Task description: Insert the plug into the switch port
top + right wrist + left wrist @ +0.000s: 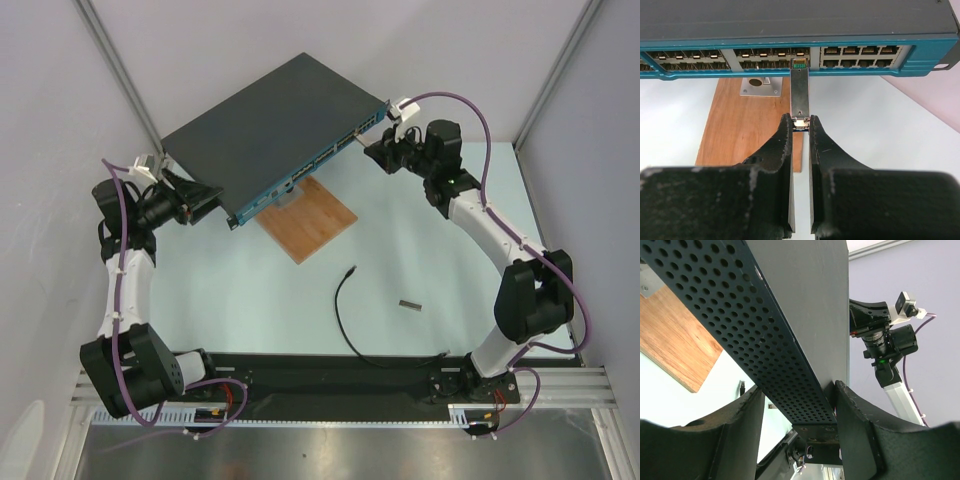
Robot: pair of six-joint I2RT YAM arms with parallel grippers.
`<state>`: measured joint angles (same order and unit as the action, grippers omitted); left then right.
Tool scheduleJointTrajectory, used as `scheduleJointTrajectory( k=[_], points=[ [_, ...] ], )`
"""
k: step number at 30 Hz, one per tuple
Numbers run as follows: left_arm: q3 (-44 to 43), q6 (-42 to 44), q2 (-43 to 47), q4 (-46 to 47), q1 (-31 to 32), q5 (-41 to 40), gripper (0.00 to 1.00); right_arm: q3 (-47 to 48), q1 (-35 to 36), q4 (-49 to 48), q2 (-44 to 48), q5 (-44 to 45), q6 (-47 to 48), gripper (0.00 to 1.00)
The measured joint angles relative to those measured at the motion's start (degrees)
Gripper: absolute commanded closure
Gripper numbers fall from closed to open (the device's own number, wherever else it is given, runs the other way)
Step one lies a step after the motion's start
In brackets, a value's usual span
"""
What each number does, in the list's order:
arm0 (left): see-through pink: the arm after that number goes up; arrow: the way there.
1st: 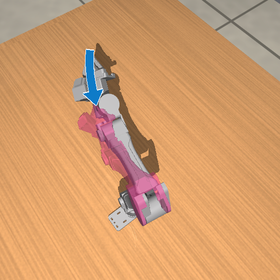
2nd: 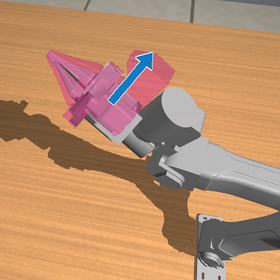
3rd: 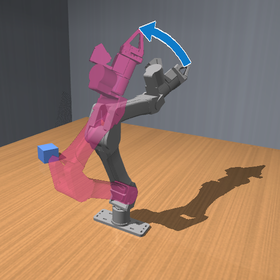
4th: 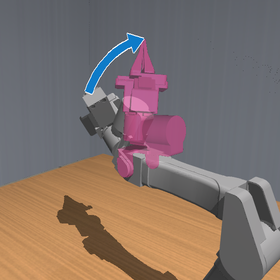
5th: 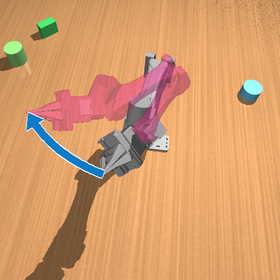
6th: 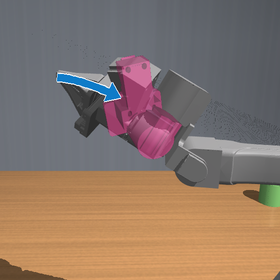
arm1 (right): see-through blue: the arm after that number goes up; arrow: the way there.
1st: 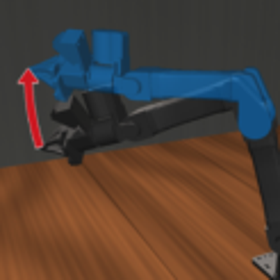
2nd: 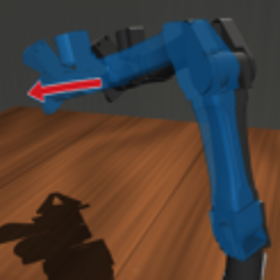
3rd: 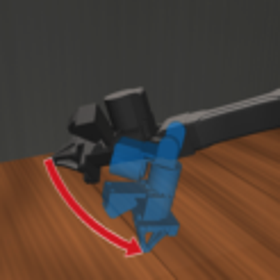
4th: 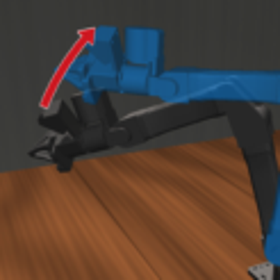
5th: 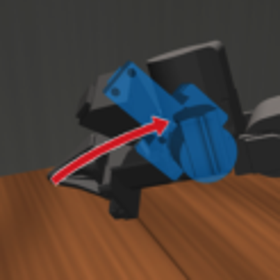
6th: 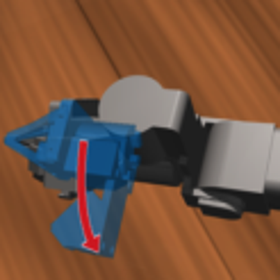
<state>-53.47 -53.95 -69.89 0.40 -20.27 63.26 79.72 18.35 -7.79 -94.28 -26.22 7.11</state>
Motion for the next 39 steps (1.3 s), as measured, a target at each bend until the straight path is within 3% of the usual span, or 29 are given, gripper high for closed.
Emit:
scheduleJointTrajectory(
  k=[39],
  points=[
    [-1.5, 0.5, -1.5, -1.5, -0.1, 1.6, 1.0, 0.0, -0.1, 0.6, -1.8, -0.5, 0.5, 1.0]
  ],
)
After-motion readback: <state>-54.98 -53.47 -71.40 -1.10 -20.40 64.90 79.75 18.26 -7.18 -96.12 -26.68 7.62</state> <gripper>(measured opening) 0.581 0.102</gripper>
